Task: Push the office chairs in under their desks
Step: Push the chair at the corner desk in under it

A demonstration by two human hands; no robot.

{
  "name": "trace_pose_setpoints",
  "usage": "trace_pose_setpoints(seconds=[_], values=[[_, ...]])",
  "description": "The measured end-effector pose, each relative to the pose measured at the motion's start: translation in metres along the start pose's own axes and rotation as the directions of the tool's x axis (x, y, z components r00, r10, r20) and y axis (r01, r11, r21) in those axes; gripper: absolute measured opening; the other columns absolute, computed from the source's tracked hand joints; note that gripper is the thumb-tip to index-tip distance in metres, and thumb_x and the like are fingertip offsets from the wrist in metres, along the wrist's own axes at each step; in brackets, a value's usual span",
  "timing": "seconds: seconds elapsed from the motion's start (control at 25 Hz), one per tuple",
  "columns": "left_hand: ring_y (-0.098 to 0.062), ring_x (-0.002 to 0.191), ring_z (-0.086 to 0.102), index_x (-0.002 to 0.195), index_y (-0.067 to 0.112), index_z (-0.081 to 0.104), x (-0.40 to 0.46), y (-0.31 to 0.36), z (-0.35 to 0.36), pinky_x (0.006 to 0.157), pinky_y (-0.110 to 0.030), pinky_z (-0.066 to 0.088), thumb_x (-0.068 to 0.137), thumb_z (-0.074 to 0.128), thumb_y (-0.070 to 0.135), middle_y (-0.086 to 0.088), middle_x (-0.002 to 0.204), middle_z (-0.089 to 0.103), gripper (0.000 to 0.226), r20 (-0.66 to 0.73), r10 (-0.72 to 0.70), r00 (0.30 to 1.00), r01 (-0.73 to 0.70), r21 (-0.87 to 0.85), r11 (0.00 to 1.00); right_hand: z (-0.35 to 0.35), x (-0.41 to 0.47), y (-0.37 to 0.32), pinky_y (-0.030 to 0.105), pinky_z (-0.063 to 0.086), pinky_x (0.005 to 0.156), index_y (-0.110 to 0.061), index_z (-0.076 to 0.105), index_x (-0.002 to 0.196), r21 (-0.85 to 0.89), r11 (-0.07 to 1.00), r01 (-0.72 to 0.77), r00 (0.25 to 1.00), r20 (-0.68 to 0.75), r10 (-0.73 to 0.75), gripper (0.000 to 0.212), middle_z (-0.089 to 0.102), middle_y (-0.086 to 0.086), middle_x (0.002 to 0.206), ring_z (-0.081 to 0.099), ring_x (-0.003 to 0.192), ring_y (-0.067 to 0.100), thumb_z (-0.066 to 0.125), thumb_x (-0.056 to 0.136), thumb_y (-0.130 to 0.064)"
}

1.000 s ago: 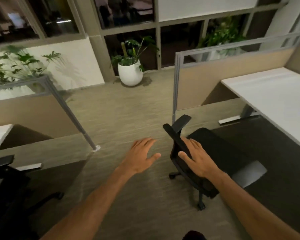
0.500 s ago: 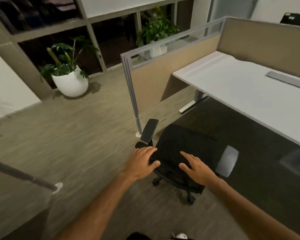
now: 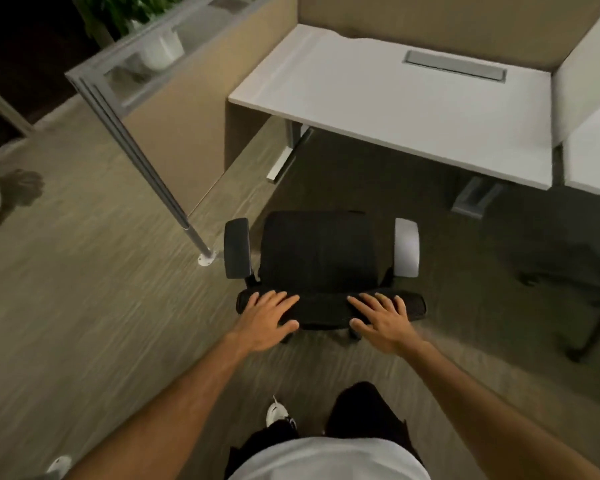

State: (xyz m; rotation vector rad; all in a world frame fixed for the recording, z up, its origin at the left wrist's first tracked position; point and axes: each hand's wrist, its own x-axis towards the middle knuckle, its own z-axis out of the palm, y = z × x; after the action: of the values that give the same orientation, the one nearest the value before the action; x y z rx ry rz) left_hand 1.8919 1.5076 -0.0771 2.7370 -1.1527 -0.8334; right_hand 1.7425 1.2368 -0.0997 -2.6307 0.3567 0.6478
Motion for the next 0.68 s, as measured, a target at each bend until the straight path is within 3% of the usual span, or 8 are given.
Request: trace_pose_setpoints(seconds=[0.24,0.4,0.68], values=[[-0.021,0.146,0.033,0.158,0.035,0.029,0.022,-0.023,0.015,0.119,-0.056,0.017,0.099,0.019,0.071,0.001,0.158,0.04,0.069,-0.049,0.077,0.996,-0.074,0.044,0.996,-0.003,0.007,-0.004,0.048,0.009,0.123,-0.035,0.033,0.156,-0.119,0.989,-0.083,0.992,-0.1,0.071,0.061,0.039,-0.005,0.159,0.026,0.149,0.021,0.027,0.103,-0.064],[-0.022,0.136,0.046,0.155,0.032,0.035,0.033,-0.033,0.019,0.11,-0.049,0.031,0.09,0.008,0.08,0.001,0.149,0.049,0.085,-0.058,0.146,0.988,-0.138,0.118,0.983,0.0,0.012,-0.005,0.046,0.025,0.115,-0.031,0.049,0.146,-0.252,0.957,-0.141,0.976,-0.197,0.092,0.064,0.055,-0.004,0.142,0.045,0.135,0.021,0.018,0.102,-0.065],[-0.021,0.13,0.051,0.152,0.031,0.042,0.053,-0.058,0.01,0.107,-0.047,0.035,0.088,0.008,0.082,0.002,0.144,0.054,0.088,-0.075,0.179,0.981,-0.167,0.146,0.975,-0.008,0.041,-0.011,0.044,0.037,0.104,-0.032,0.05,0.145,-0.218,0.971,-0.103,0.99,-0.113,0.08,0.079,0.059,-0.004,0.138,0.053,0.126,0.021,0.008,0.093,-0.073]])
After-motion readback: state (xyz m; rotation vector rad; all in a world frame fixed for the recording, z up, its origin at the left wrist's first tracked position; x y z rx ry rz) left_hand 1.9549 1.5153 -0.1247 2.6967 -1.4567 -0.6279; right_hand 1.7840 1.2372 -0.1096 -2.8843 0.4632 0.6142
